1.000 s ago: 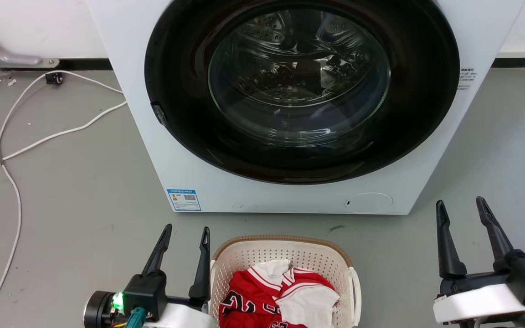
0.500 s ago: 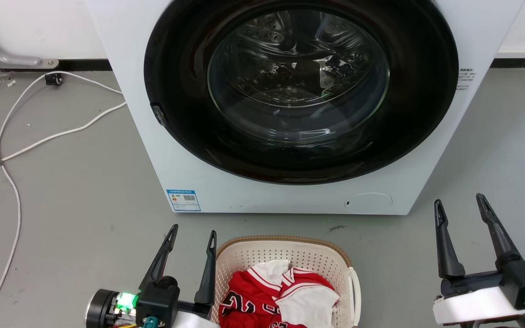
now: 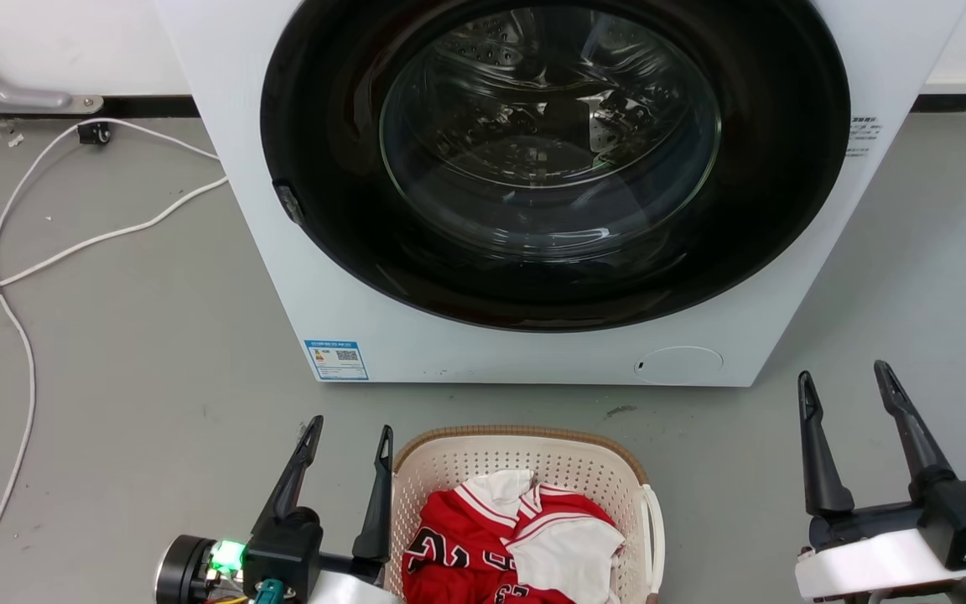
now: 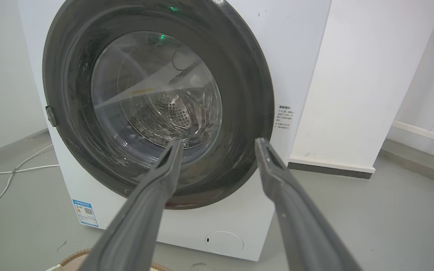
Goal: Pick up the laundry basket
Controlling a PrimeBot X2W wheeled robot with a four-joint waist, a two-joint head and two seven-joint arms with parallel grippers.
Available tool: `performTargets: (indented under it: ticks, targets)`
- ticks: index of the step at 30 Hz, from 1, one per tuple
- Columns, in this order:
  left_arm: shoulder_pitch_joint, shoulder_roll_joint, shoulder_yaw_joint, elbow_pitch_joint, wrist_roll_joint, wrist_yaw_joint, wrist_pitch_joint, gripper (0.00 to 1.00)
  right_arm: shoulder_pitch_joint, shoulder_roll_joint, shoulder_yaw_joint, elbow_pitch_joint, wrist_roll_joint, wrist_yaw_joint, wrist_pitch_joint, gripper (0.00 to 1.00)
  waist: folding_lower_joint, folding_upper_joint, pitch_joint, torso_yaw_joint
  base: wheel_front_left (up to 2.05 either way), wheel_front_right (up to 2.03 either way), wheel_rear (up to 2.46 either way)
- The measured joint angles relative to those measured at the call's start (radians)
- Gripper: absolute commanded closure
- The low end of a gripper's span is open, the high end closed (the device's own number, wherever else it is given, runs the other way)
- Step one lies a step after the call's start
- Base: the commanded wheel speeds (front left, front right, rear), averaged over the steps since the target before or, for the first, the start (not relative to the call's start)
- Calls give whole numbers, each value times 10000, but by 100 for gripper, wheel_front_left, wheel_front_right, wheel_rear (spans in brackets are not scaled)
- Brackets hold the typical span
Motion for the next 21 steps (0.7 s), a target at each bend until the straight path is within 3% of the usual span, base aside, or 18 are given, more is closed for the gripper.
performTargets:
  ticks: [7, 21]
  targets:
    - [-201, -77, 176, 805, -150, -288, -2, 0, -136, -6, 90, 838, -19, 2, -8, 0, 0, 0, 511, -28, 0, 0, 0]
    - [-2540, 201, 905, 3256, -261, -988, -2, 0, -2047, -10, 573, 3127, -107, 2, -6, 0, 1, 0, 2705, -47, 0, 0, 0]
